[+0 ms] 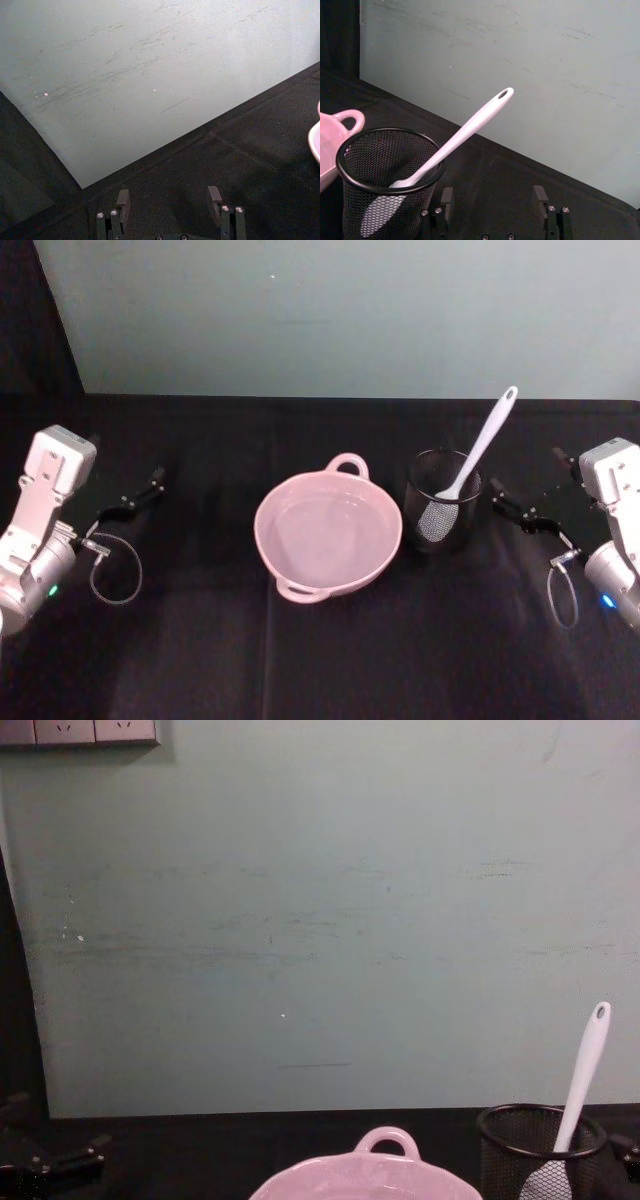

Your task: Use the one hand to pick up the spoon and stir the clear water in the bowl.

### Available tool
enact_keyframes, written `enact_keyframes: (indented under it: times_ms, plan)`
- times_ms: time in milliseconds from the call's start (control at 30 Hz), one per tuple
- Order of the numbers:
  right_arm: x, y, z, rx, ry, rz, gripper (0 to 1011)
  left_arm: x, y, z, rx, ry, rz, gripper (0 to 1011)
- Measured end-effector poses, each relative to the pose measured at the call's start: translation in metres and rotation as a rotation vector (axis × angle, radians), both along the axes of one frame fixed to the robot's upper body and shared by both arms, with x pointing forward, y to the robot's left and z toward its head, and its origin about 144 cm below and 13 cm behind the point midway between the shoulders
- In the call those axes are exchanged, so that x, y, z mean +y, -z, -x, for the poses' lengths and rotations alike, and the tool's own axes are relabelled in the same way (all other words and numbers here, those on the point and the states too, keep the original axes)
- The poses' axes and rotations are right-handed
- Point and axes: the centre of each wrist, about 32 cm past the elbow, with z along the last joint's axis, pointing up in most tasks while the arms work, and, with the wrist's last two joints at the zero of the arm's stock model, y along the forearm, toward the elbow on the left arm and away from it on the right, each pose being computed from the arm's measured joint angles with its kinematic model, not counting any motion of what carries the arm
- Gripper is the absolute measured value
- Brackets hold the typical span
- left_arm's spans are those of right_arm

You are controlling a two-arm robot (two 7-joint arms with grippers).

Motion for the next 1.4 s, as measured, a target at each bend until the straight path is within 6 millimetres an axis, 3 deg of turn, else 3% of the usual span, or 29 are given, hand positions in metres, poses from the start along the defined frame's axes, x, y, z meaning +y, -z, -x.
enact_keyframes:
  times_ms: [933, 1200, 1400]
  plan:
    - [0.0, 0.0, 0.0, 0.0, -0.001, 0.005, 1003, 0.0, 0.0, 0.0, 0.0, 0.0, 0.0, 1011]
    - [-0.006, -0.015, 0.002, -0.031, 0.014, 0.136, 1003, 0.0, 0.0, 0.0, 0.0, 0.0, 0.0, 1011]
    - [-0.015, -0.028, 0.007, -0.035, 0.031, 0.084, 1003, 0.0, 0.0, 0.0, 0.0, 0.0, 0.0, 1011]
